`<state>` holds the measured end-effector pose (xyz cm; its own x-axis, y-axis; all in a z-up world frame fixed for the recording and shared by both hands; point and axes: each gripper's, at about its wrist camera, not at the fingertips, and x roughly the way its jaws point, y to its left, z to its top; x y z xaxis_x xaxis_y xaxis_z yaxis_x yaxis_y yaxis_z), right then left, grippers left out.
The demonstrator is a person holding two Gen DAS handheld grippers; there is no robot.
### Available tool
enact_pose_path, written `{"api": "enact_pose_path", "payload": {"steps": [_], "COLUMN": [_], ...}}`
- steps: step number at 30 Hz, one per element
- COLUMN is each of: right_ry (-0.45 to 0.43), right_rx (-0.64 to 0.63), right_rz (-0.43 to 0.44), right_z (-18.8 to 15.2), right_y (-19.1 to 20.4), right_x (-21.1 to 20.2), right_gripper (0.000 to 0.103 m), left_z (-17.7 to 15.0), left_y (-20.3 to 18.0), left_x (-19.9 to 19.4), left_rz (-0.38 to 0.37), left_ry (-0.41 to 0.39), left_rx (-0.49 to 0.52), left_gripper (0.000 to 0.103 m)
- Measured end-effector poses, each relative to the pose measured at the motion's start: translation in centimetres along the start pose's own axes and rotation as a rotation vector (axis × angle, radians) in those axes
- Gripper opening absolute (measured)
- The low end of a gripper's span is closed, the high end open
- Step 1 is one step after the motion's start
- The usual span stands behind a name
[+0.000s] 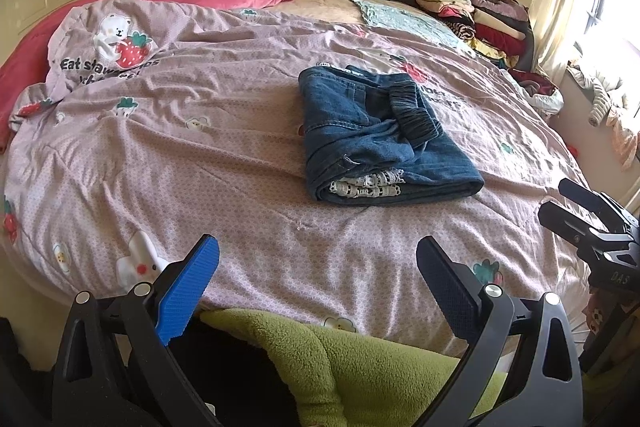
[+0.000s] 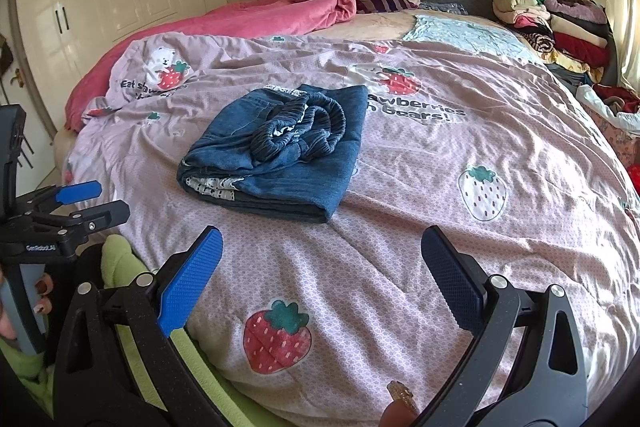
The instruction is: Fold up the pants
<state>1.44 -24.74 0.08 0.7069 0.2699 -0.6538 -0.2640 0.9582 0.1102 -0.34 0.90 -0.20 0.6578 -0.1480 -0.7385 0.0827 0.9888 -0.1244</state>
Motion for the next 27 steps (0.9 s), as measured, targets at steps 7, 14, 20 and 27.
{"api": "enact_pose_path", "payload": {"steps": [7, 14, 20, 27], "right_ry": [0.002, 0.012, 0.028, 0.041], "right_rx": [0.009, 0.02, 0.049, 0.133], "right_rz": [-0.013, -0.031, -0.078, -0.163], "right_z": [-0.1, -0.1, -0.4, -0.4], "right_y": [-0.3, -0.7, -2.5, -7.9], "right_x": [0.1, 0.4, 0.8, 2.1], "right_gripper": [0.094, 0.094, 0.094, 0.094], "left_z": [-0.1, -0.1, 0.5, 2.9], "left_y": [0.1, 0.4, 2.0, 6.1], "left_x": [0.2, 0.7, 0.7, 3.1], "left_rz": [-0.004, 0.026, 0.058, 0.138], "left_ry": [0.015, 0.033, 0.012, 0.038], "left_rx": [-0.002, 0.006, -0.029, -0.075], "left_gripper": [0.099, 0.099, 0.099, 0.099]}}
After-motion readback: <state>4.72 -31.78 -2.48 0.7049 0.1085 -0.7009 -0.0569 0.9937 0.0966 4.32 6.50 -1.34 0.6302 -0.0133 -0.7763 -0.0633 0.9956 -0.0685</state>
